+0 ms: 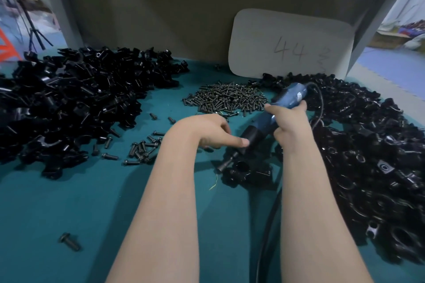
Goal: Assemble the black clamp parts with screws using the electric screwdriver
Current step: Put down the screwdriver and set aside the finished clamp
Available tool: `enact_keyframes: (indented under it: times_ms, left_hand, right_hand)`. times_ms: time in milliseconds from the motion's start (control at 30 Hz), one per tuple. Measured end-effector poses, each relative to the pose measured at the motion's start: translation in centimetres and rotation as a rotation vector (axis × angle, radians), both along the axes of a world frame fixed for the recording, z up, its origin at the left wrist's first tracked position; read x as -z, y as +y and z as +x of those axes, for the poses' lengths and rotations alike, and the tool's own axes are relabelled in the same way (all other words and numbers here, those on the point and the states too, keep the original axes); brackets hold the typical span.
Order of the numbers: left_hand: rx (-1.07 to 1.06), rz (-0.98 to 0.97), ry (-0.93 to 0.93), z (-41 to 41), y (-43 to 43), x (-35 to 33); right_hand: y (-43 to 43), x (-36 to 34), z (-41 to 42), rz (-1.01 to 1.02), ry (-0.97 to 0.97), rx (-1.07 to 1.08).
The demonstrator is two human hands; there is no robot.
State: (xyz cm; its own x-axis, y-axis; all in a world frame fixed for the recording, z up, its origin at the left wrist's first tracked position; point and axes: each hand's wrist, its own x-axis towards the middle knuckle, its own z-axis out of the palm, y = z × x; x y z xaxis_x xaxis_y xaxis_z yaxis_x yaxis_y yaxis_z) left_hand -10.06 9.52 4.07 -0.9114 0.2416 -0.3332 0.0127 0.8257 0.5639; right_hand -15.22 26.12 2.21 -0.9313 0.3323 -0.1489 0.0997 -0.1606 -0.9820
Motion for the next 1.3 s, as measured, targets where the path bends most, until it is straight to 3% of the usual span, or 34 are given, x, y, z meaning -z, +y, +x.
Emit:
enact_keyframes:
  times_ms: [233,367,467,567,733,867,1033,1200,1300]
  left_hand:
    - [0.193,-0.118,0.084,2.3,2.6,-2.2]
    - [0.265,-0.257,0.033,3.5,5.5,-0.9]
    - [0.187,-0.313,0.082,3.8,6.1,-0.7]
    - [0.059,-0.179,0.2,3.3,5.1,-1.8]
    - [-0.248,0.287,0.399,2.3,7.3,-4.0]
    - [-0.28,0.556,0.475,2.6,13.8,-4.5]
    - [-0.212,0.642,0.396,3.7,20.8,-3.1]
    - [-0.134,0.299,0.361,3.8,22.8,-0.4]
    - [-0.175,0.21,0.442,3.4,21.7,-0.1]
  right_hand:
    - [-0.3,1.2,0.0,0.592,-0.125,-0.062]
    - [0.0,0.9,0.3,0.681,-0.167,-0.09]
    - [-0.1,0.2,1.3,0.702,-0.114,-0.088]
    - [0.6,-1.7,2.4,0.66,-0.011,-0.059]
    - [2.9,-5.3,6.9,0.448,0.126,-0.154]
    - [6.9,-6.1,11.4,0.598,0.252,-0.052]
    - [12.7,-4.8,14.9,0.873,0.096,0.19]
    - [13.7,-2.7,14.9,0.98,-0.108,0.292]
    - [13.3,-2.6,14.1,1.022,-0.143,0.256]
